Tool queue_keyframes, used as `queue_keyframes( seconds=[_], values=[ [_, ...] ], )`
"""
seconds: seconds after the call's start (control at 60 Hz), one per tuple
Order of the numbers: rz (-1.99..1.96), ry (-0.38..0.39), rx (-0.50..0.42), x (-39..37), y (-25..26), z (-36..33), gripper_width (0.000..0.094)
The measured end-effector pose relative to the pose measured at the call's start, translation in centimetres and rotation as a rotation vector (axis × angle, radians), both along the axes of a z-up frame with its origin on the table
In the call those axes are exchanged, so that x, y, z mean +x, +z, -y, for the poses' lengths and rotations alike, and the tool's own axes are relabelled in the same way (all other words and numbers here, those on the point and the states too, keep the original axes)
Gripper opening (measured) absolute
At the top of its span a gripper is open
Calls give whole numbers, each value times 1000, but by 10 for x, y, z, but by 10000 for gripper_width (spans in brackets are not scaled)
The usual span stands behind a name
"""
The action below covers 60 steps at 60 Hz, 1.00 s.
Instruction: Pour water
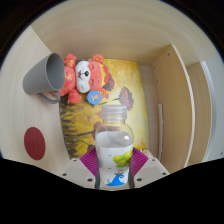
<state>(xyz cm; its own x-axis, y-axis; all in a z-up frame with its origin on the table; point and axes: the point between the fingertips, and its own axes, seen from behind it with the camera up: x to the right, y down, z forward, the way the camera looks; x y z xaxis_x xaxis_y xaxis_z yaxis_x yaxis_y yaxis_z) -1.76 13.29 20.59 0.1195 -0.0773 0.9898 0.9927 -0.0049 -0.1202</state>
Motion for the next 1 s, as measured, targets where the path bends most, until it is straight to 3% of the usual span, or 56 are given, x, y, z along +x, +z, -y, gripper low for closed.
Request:
queue_keyframes(
  seconds=[0.583, 0.833, 1.0],
  values=[
    [924, 187, 211, -142, -7, -12, 386],
    [746, 158, 199, -135, 2, -12, 385],
    [37, 86, 71, -99, 27, -12, 385]
  ],
)
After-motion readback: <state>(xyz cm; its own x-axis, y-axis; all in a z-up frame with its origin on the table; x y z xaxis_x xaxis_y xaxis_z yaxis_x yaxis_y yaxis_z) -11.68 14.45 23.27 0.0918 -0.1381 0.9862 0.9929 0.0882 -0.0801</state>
